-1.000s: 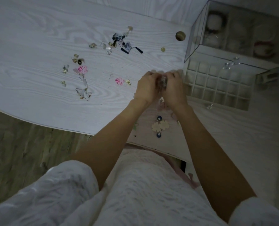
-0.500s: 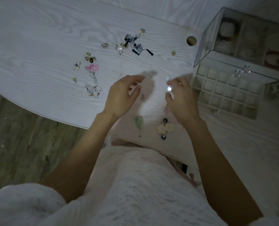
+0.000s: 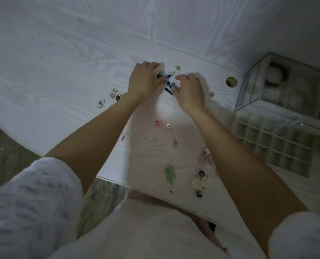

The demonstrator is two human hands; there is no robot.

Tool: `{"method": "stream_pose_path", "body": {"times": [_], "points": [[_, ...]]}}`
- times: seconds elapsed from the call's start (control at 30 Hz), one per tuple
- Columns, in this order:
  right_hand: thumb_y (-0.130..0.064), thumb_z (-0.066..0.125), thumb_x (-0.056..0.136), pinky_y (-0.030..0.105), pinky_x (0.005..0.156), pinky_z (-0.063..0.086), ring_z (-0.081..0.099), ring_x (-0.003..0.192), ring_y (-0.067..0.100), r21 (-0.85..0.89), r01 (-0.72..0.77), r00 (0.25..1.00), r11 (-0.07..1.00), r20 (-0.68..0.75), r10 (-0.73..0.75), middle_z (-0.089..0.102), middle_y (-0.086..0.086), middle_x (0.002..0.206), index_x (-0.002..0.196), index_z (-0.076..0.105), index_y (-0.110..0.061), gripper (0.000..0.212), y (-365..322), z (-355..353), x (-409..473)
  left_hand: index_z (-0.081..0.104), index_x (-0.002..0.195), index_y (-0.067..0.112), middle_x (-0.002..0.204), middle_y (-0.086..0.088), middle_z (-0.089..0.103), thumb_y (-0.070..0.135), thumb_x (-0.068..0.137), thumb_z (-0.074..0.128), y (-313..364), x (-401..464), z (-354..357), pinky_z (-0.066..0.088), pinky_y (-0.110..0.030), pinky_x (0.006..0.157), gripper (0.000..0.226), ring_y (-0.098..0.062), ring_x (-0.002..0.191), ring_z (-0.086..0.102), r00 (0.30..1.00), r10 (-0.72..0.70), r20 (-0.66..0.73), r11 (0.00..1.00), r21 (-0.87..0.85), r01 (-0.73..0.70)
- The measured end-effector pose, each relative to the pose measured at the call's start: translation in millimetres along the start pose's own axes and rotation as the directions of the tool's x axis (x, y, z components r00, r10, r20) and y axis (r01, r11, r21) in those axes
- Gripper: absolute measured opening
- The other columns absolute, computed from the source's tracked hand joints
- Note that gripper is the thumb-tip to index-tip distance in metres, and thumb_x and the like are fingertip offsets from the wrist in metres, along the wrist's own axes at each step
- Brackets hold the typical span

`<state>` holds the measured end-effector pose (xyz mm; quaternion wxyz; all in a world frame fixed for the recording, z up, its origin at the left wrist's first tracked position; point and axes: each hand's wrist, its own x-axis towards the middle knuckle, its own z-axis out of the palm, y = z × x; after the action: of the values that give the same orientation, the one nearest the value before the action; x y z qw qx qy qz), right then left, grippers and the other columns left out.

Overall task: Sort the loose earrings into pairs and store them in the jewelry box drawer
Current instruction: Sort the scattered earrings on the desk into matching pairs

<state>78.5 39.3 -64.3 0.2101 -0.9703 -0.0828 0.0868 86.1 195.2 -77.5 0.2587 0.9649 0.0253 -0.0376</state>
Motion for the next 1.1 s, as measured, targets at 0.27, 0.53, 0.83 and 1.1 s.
{"method": "stream_pose_path", "body": {"times": [0.27, 0.53, 0.83, 1.1], "points": [[-0.02, 0.061, 0.088, 0.032, 0.081, 0.042, 0.05, 0.107, 0.026, 0.058, -0.062, 0.998, 0.996, 0.002, 0.062, 0.053, 0.012, 0.118, 0.112, 0.056, -0.009, 0.026, 3.3, 8.1, -1.1, 0.063, 0.109, 0.015, 0.115, -0.008, 0.059, 0.034, 0.086, 0.058, 7.6, 21.3, 9.5, 0.039, -0.038, 0.088, 0.03, -0.03, 0.111, 0.046, 0.999, 0.051, 0.01, 0.993, 0.107, -0.051], [-0.011, 0.068, 0.081, 0.023, 0.074, 0.04, 0.059, 0.091, 0.021, 0.325, -0.154, 0.985, 0.933, -0.018, 0.169, 0.064, 0.012, 0.102, 0.096, 0.066, -0.009, 0.016, 22.5, 2.5, -18.0, 0.065, 0.092, 0.016, 0.1, -0.002, 0.068, 0.02, 0.082, 0.064, 9.3, 9.9, -7.1, 0.04, -0.031, 0.083, 0.01, -0.024, 0.104, 0.054, 0.993, 0.062, -0.099, 0.993, -0.095, -0.072], [-0.002, 0.055, 0.088, 0.012, 0.07, 0.045, 0.059, 0.083, 0.01, 0.428, -0.014, 0.967, 0.904, -0.224, 0.121, 0.068, 0.006, 0.097, 0.098, 0.066, -0.009, 0.016, 21.2, -19.7, -41.5, 0.044, 0.093, 0.019, 0.085, 0.003, 0.071, 0.025, 0.093, 0.054, 34.4, -44.9, -12.1, 0.055, -0.037, 0.068, 0.012, -0.015, 0.071, 0.068, 0.992, -0.026, -0.123, 0.803, -0.593, -0.053], [-0.003, 0.044, 0.093, 0.032, 0.08, 0.054, 0.06, 0.082, 0.011, 0.441, -0.081, 0.977, 0.894, -0.141, 0.159, 0.059, 0.005, 0.106, 0.103, 0.061, -0.01, 0.021, 52.4, -31.3, -65.6, 0.054, 0.102, 0.015, 0.09, -0.001, 0.07, 0.018, 0.097, 0.045, 66.4, -63.9, 32.6, 0.056, -0.034, 0.076, 0.01, -0.014, 0.083, 0.067, 0.997, -0.078, -0.001, 0.706, -0.706, 0.055]]}}
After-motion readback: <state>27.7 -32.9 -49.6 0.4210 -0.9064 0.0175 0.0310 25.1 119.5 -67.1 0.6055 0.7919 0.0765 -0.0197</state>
